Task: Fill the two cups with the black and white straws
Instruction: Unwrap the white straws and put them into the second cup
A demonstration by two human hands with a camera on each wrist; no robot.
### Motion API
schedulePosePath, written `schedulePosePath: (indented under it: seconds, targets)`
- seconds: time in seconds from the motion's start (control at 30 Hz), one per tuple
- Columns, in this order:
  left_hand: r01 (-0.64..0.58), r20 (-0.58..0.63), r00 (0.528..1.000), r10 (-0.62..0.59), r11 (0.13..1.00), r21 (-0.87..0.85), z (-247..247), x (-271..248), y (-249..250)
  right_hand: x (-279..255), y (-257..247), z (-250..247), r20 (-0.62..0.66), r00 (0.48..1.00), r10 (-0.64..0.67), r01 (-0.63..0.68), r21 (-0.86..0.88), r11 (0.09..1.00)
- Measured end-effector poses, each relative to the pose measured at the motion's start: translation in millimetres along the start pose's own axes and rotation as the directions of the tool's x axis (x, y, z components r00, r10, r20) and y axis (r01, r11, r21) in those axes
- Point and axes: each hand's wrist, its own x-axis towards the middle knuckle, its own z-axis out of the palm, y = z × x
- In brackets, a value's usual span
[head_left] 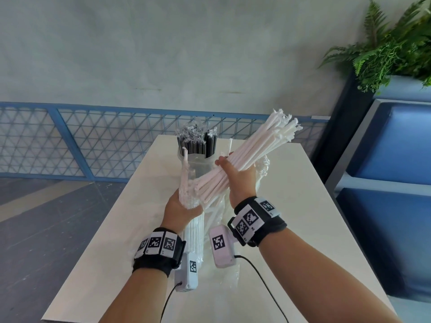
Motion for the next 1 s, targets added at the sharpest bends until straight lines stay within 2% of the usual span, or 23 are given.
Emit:
schedulePosePath:
  seconds: [0.27, 0.47, 0.6, 1.0]
  targets:
    - [0.023, -0.047, 0.999, -0.021, 0.999, 0.033, -1.9, 1.2, 2.5, 15.3, -29.5, -8.2, -0.013, 0.976, -0.218, 0.217, -0.061, 0.974]
    - [0.036, -0.081, 0.996, -0.031, 0.998, 0.051, -4.1, 2.9, 1.2, 25.0, -53.5, -20.3, -0.058, 0.946, -0.319, 0.319, 0.002, 0.948]
    - [0.030, -0.096, 0.995, -0.027, 0.999, 0.029, -6.1, 3.9, 0.7, 28.2, -62.7, -26.4, -0.080, 0.937, -0.341, 0.343, 0.014, 0.939]
    - [0.051, -0.079, 0.996, -0.050, 0.999, 0.008, -7.0, -2.7, 3.7, 35.9, -70.2, -30.4, -0.114, 0.900, -0.421, 0.405, -0.141, 0.903]
